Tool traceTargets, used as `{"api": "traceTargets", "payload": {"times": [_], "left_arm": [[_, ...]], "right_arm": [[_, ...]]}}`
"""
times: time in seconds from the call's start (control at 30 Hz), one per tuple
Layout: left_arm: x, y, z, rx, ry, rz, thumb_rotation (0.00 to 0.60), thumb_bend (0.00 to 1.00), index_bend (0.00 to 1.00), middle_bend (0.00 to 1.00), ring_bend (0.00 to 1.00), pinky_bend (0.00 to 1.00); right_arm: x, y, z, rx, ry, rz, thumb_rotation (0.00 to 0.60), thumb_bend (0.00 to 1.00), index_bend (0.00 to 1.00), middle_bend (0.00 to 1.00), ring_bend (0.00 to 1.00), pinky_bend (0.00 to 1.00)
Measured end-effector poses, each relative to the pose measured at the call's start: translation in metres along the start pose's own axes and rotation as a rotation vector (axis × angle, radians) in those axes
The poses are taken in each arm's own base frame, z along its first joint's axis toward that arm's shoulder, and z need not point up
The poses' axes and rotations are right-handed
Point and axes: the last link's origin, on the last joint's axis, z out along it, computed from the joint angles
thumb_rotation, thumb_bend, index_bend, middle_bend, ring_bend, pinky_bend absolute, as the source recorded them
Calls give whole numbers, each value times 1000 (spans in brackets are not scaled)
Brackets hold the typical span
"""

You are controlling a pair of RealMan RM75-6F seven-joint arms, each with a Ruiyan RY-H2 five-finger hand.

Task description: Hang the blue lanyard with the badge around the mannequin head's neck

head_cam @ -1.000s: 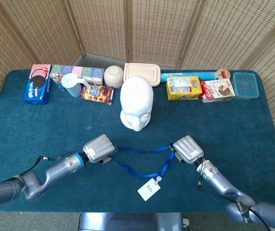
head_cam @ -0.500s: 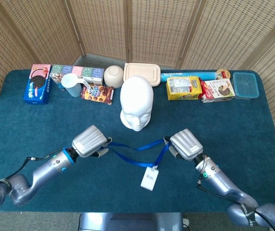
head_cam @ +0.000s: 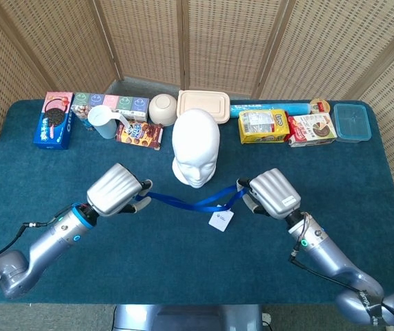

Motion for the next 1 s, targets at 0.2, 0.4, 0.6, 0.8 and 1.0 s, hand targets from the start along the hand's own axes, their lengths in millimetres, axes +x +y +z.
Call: {"api": "traceTargets", "payload": {"times": [0.2,0.4,0.6,0.8,1.0], "left_arm": [[19,-10,0,37,53,12,465,382,653,1000,1000,1000],[35,-18,3,75,117,18,466,383,653,1000,1000,1000],[50,-26,5,97,171,27,468,382,653,1000,1000,1000],[62,-33,6,120,215,43,469,382,654,1000,1000,1000],[68,-41,4,142,242,67,466,383,653,1000,1000,1000]], "right_arm": [[17,1,7,8,33,18,600,585,715,1000,1000,1000],[34,2,14,13,74,25,599,589,716,1000,1000,1000],[51,3,22,13,116,37,600,592,718,1000,1000,1000],[63,2,32,20,138,36,600,592,719,1000,1000,1000],[70,-4,34,36,144,29,600,592,721,1000,1000,1000]]}}
